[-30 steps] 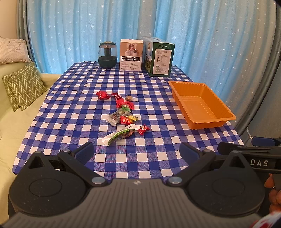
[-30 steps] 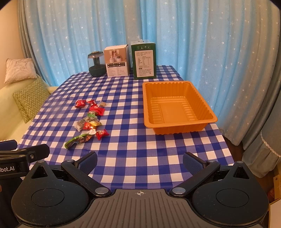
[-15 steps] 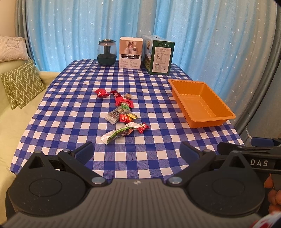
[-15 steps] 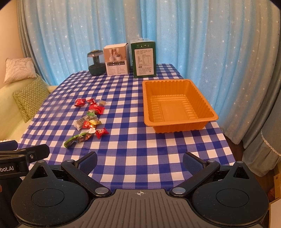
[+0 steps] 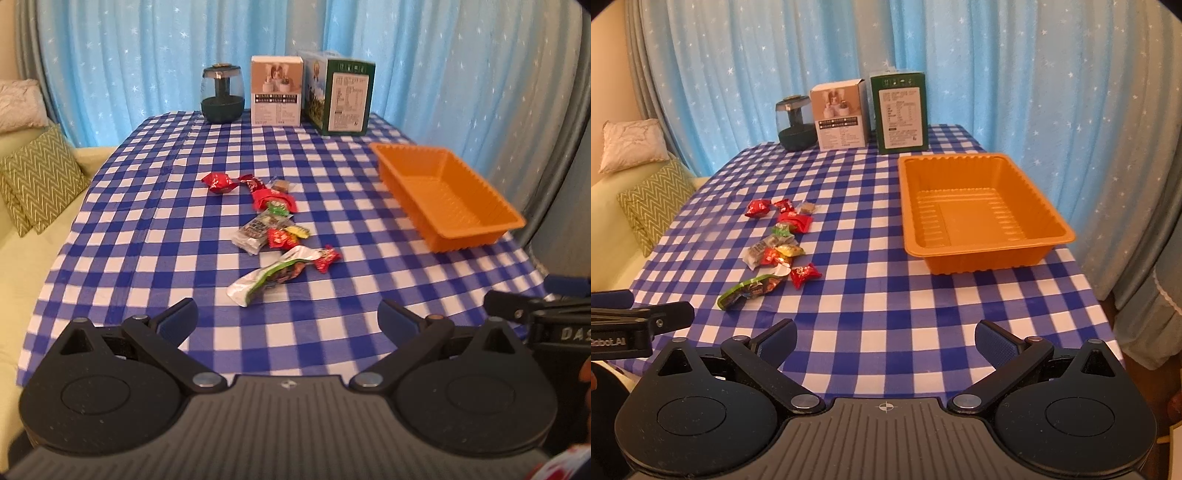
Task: Organize snacks
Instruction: 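Grasp the green-and-white pouch with the left tool while the right tool grasps a red candy, then carry both snacks over the orange tray and open both tools to drop them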
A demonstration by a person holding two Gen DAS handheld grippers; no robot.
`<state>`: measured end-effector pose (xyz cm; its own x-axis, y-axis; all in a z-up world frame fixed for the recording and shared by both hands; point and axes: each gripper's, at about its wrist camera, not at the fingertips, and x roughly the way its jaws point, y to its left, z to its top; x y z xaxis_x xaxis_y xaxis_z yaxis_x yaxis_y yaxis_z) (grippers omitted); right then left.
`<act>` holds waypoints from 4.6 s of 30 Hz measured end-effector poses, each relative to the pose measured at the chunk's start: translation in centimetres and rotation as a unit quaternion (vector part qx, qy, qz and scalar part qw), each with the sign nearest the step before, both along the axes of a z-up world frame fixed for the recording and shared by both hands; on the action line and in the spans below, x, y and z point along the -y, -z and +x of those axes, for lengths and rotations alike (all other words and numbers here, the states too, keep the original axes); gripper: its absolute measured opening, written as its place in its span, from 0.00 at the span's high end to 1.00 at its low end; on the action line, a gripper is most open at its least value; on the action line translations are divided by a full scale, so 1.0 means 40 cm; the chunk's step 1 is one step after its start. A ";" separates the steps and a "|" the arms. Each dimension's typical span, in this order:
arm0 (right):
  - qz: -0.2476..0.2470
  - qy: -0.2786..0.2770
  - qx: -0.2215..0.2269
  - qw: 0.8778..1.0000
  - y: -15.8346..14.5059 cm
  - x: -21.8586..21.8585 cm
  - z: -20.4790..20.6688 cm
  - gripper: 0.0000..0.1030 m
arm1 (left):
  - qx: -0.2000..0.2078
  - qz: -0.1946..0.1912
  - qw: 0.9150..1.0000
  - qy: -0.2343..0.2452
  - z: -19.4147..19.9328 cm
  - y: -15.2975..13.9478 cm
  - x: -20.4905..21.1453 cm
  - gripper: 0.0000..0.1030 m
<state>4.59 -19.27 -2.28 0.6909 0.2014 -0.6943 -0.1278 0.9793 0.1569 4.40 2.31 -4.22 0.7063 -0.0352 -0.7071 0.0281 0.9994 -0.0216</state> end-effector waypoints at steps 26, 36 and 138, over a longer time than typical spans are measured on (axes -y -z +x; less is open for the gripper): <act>0.009 -0.055 -0.021 0.998 0.177 -0.120 0.254 0.29 | -0.055 0.092 0.989 0.099 0.273 0.194 -0.049 0.17; 0.009 -0.090 -0.014 0.996 0.216 -0.170 0.298 0.30 | -0.061 0.096 0.985 0.126 0.331 0.237 -0.053 0.25; -0.028 0.110 0.012 0.993 0.122 0.275 0.446 0.76 | 0.037 -0.095 0.963 0.248 0.554 0.101 0.390 0.74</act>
<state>22.45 -30.26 -7.15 0.7309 0.0054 -0.6825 0.0877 0.9909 0.1018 26.56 -13.30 -8.27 0.6165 -0.5057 -0.6034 0.5104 0.8403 -0.1827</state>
